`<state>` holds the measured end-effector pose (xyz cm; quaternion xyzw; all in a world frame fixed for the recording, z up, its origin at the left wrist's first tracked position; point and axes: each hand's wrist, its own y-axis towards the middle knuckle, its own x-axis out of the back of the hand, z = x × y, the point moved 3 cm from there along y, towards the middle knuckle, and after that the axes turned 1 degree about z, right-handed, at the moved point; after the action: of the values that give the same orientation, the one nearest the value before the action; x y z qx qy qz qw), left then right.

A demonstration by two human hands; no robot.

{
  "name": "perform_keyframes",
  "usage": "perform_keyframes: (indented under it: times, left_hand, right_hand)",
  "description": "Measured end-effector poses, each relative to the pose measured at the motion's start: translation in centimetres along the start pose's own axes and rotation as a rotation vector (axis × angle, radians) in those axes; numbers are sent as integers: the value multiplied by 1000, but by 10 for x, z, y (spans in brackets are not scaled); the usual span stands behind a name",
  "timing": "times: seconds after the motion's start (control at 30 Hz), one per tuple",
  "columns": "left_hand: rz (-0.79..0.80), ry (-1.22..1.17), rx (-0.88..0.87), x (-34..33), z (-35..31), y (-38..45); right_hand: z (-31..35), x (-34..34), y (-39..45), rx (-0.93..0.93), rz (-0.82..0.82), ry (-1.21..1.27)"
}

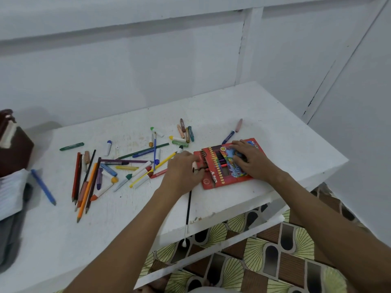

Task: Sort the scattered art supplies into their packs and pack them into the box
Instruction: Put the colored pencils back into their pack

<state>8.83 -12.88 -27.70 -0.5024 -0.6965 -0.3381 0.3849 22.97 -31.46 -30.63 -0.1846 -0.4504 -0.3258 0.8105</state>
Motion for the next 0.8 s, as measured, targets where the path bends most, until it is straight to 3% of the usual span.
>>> perform_keyframes:
  times: [0.13,0.47,0.8]
  left_hand:
    - [70,171,79,-4,8,0]
    - [20,114,54,-4,5,6]
    - [103,97,-9,-10,-2,14]
  right_hand:
    - [0,0,0,-10,-6,-3]
    - [-3,-2,3,13,-27,-5]
    - [0,-1,2,17,-43,-8]
